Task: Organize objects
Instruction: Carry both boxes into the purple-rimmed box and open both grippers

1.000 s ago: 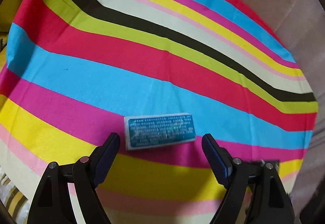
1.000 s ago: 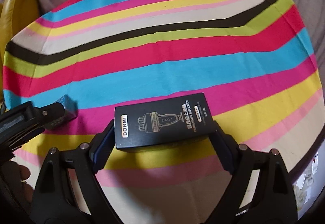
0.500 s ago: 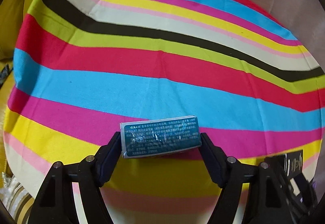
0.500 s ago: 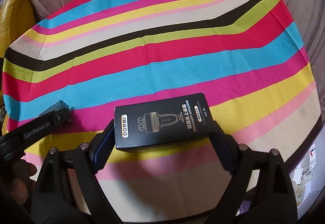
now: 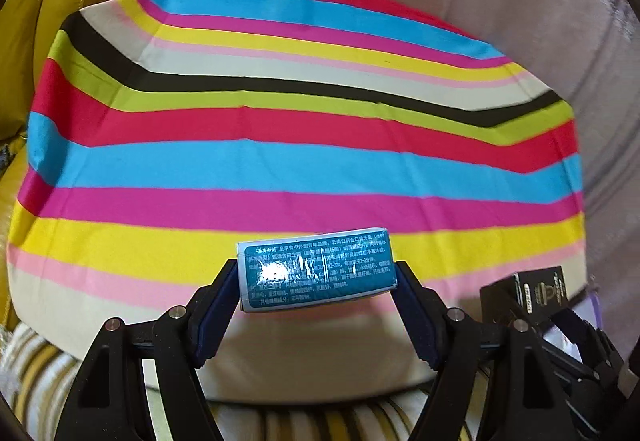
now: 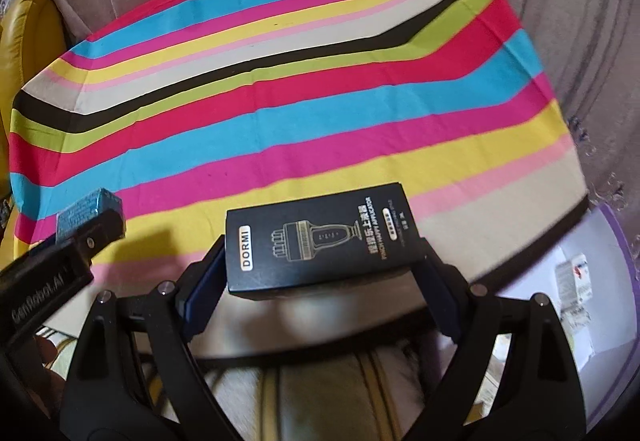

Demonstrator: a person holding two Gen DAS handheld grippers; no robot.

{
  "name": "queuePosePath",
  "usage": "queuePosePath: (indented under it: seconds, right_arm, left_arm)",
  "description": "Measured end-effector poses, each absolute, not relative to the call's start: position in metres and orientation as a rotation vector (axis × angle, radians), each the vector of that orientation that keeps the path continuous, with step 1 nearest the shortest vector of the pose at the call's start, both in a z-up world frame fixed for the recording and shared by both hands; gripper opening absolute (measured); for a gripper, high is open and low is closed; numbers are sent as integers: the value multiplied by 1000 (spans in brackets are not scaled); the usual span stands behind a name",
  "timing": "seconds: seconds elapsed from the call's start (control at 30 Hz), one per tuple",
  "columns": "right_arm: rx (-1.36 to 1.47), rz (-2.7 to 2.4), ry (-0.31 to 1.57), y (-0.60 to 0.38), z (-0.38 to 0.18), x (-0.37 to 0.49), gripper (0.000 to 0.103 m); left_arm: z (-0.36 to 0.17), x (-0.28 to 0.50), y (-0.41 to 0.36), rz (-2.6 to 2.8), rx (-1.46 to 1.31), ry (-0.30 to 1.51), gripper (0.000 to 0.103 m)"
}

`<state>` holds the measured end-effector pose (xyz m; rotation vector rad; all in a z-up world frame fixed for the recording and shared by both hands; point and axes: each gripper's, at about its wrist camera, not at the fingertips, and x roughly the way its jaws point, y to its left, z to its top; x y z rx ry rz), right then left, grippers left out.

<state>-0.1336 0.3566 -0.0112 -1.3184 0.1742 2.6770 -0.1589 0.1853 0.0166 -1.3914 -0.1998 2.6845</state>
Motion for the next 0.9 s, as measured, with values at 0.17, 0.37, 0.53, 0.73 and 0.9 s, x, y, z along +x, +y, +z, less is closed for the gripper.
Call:
queuePosePath:
  seconds: [0.17, 0.37, 0.53, 0.73, 0.9]
  right_arm:
    - [-1310, 2650, 190, 374, -5, -107, 89]
    - [-1284, 2628, 227, 399, 7, -75, 89]
    - [-1263, 2601, 237, 423, 16, -47, 89]
    - [-1220, 2547, 266, 462, 25, -12, 89]
    - [-1192, 2493, 302, 495, 25, 17, 89]
  left_arm:
    - [22, -142, 200, 2620, -1349, -194, 75]
    - [30, -115, 224, 2533, -1312, -178, 75]
    - [39, -91, 251, 2457, -1262, -127, 75]
    - [45, -59, 293, 2347, -1235, -48, 75]
    - [41, -35, 328, 2257, -1239, 40, 75]
